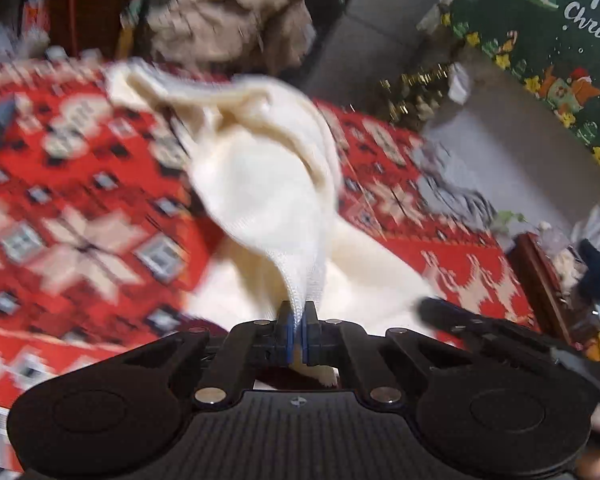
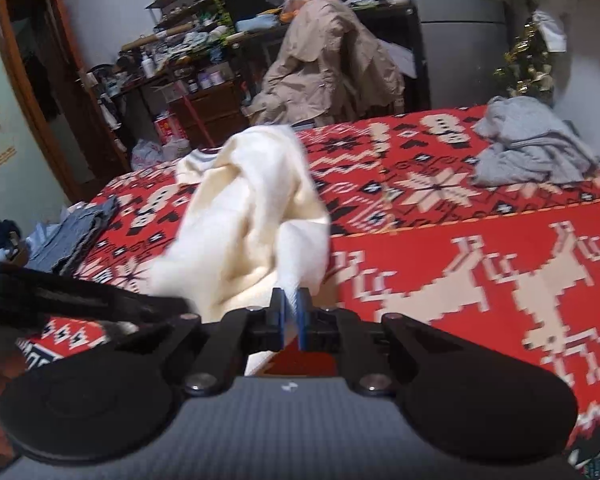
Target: Fold clothes
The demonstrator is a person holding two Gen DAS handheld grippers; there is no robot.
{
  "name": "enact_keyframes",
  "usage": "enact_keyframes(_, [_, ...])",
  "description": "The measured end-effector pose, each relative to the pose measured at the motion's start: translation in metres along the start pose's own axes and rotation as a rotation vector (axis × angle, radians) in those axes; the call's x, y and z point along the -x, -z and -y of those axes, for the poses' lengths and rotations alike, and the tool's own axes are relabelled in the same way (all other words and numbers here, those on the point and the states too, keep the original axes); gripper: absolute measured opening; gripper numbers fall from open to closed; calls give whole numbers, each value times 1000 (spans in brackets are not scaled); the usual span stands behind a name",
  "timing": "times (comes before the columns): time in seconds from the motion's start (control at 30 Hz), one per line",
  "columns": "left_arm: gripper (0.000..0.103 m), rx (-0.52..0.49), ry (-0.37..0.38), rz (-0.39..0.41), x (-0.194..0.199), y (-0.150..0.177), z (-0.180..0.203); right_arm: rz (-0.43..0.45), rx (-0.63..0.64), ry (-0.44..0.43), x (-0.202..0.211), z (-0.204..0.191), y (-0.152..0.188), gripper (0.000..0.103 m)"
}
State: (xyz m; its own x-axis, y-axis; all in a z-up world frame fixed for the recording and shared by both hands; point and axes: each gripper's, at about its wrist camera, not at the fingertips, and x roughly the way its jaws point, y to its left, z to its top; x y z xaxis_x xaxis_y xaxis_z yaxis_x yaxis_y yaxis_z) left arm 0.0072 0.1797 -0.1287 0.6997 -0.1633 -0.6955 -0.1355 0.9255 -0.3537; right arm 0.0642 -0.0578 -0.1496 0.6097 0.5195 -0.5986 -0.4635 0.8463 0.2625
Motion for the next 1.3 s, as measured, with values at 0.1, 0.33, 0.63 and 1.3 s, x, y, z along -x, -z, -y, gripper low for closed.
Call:
enact_keyframes(0.1, [4, 14, -51, 40, 27, -3, -25, 21, -52, 43, 8, 25, -6, 5])
enact_keyframes(0.33, [4, 127, -117, 25, 47, 10, -79, 80, -128, 157, 29, 81, -21, 5])
enact_keyframes(0.63, [11, 250, -87, -80, 23, 49, -104, 8, -182, 114, 25, 92, -4, 16])
enact_keyframes(1.3, [29, 258, -6, -98, 40, 71, -93, -131, -162, 120, 42, 66, 59, 27])
